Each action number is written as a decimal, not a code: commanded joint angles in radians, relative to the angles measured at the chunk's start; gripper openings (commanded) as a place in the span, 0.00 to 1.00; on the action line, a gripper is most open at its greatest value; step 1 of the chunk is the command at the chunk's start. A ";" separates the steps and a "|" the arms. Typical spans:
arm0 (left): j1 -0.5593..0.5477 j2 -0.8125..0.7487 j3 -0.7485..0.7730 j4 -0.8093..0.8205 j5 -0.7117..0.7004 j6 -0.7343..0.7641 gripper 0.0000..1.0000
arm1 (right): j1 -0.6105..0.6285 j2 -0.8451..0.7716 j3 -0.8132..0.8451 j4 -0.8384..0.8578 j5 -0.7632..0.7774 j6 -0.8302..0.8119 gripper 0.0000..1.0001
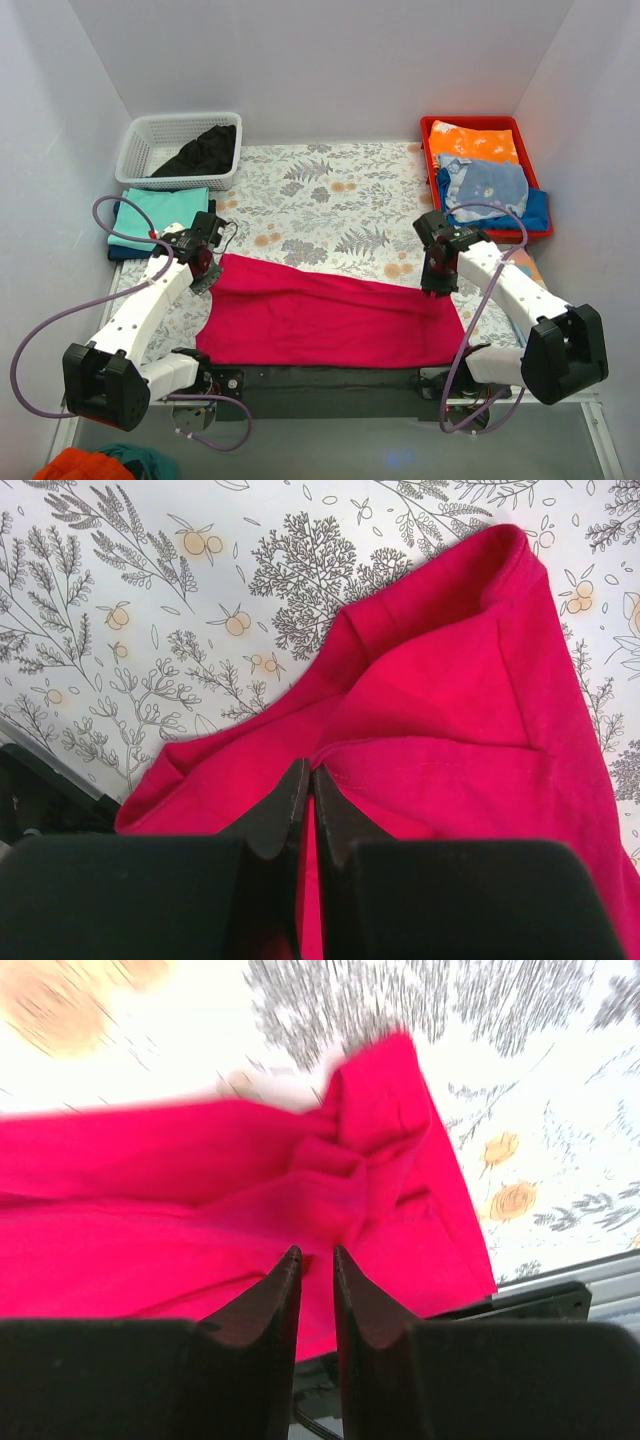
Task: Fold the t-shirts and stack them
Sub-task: Fold the tshirt
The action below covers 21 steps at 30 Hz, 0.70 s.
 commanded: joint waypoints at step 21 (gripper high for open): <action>0.005 -0.024 -0.009 0.027 0.073 -0.046 0.00 | -0.190 0.213 0.090 0.079 0.047 -0.091 0.35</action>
